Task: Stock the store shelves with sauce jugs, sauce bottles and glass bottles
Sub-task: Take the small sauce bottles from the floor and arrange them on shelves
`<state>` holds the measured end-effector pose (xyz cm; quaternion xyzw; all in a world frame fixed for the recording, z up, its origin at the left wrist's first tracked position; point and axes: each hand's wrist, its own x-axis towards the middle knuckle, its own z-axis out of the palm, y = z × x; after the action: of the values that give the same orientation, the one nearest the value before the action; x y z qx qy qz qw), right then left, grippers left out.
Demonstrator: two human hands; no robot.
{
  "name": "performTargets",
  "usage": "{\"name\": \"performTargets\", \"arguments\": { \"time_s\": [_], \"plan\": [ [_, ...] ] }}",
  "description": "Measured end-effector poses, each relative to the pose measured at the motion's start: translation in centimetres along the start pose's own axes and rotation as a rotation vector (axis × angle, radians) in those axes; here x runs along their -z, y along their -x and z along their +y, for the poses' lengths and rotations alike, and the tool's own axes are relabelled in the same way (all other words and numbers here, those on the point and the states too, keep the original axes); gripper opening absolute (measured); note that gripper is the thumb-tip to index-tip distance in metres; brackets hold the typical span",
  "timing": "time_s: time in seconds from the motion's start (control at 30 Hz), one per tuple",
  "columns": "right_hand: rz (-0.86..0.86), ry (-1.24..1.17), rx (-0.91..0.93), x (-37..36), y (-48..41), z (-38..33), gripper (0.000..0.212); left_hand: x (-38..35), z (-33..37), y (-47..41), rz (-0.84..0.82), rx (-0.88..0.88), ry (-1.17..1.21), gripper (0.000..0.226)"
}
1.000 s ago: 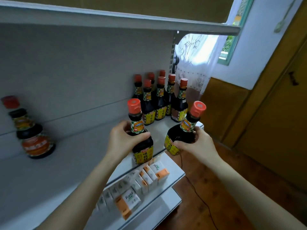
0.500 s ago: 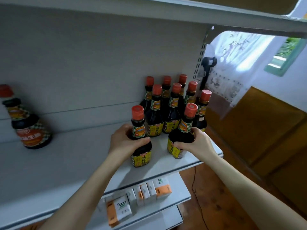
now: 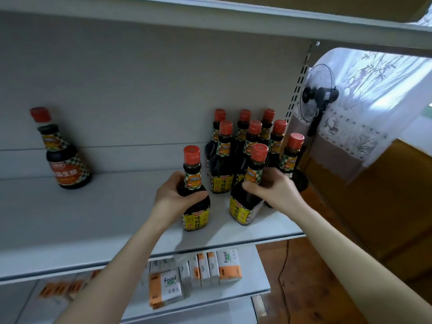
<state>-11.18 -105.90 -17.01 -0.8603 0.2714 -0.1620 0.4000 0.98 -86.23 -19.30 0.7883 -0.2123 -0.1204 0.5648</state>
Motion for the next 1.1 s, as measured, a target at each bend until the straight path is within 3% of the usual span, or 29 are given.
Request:
{"name": "performTargets", "arguments": {
  "time_s": [0.1,0.23,0.33,0.53,0.63,1.1],
  "plan": [
    [0.149,0.084,0.099,1.0,-0.9,-1.8,0.057,0.0,0.1,0.0,0.003,-0.004,-0.002,0.036],
    [0.162,0.177,0.169,1.3,-2.2,-2.9,0.053,0.0,0.0,0.1,0.002,-0.014,-0.011,0.037],
    [0.113,0.183,0.2,2.1,-2.6,-3.4,0.038,0.0,0.0,0.1,-0.002,-0.019,-0.023,0.038],
    [-0.006,0.229,0.193,3.9,-3.7,-4.2,0.036,0.1,0.1,0.2,-0.012,-0.03,-0.011,0.036],
    [-0.037,0.228,0.183,4.2,-4.4,-4.1,0.023,0.0,0.1,0.1,-0.013,-0.03,-0.011,0.037],
    [-0.121,0.306,0.165,4.5,-6.5,-3.8,0.018,0.0,-0.3,-0.1,-0.003,-0.018,-0.029,0.039]
  ]
}}
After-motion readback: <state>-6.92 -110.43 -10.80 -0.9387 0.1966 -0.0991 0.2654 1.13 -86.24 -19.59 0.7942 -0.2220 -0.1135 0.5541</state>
